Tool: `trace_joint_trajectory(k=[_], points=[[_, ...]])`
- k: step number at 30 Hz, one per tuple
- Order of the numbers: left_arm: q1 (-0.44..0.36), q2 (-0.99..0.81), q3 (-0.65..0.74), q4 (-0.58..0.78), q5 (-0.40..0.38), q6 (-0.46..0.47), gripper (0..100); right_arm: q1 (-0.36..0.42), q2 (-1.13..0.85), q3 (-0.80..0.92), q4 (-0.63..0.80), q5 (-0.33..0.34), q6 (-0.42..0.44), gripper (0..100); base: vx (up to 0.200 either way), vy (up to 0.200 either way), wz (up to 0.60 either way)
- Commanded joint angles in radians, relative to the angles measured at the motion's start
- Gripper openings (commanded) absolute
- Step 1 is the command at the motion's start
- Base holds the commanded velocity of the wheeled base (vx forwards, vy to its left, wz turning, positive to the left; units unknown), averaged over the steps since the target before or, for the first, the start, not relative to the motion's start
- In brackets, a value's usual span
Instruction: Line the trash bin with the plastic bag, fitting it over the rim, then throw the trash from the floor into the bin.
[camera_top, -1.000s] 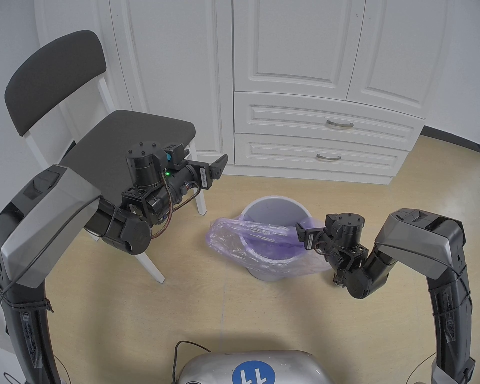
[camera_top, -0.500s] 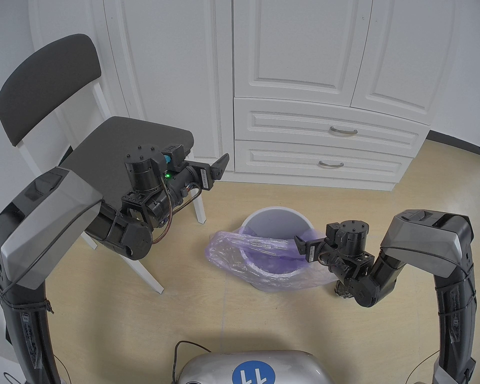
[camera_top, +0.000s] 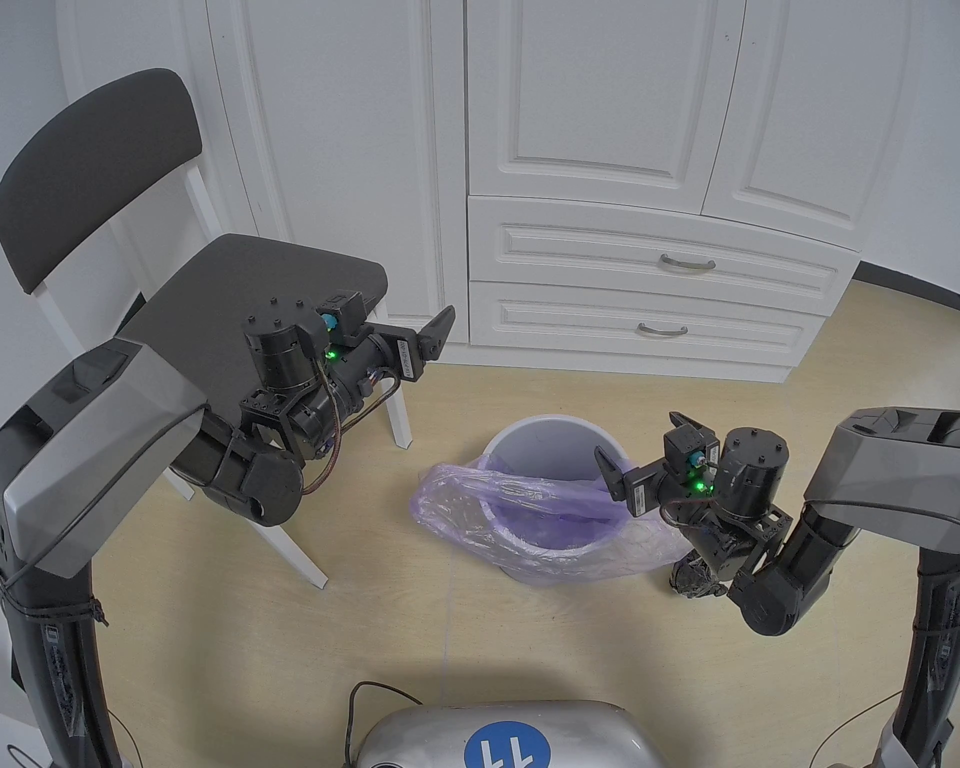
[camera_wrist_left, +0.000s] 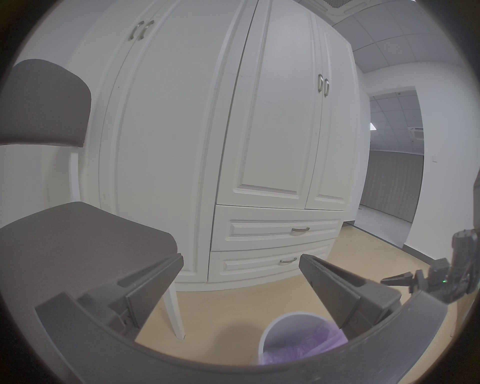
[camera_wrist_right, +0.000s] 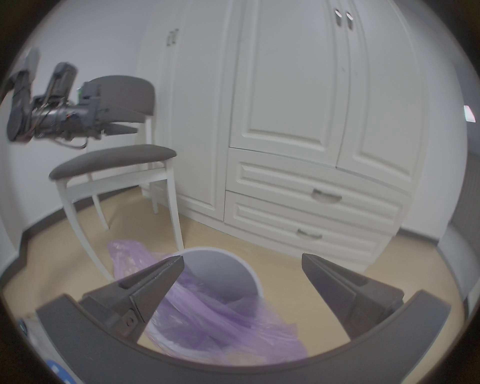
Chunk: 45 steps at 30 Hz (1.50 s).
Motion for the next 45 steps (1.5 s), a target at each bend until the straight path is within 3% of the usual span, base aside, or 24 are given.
trace_joint_trajectory(k=[1, 13, 36, 40, 45], points=[[0.027, 0.042, -0.033, -0.018, 0.002, 0.000, 100, 0.046, -0.088, 0.131, -0.051, 0.009, -0.112, 100, 0.000, 0.000, 0.00], [0.057, 0.093, -0.088, -0.021, 0.003, 0.002, 100, 0.122, -0.223, 0.275, -0.051, 0.011, -0.180, 100, 0.000, 0.000, 0.00], [0.055, 0.102, -0.095, -0.038, 0.003, 0.002, 100, 0.122, -0.265, 0.298, -0.051, 0.012, -0.175, 100, 0.000, 0.000, 0.00], [0.050, 0.099, -0.082, -0.040, 0.003, 0.003, 100, 0.108, -0.214, 0.279, -0.051, 0.017, -0.160, 100, 0.000, 0.000, 0.00], [0.041, 0.070, -0.042, -0.064, 0.000, 0.002, 100, 0.077, -0.111, 0.190, -0.051, 0.028, -0.023, 100, 0.000, 0.000, 0.00]])
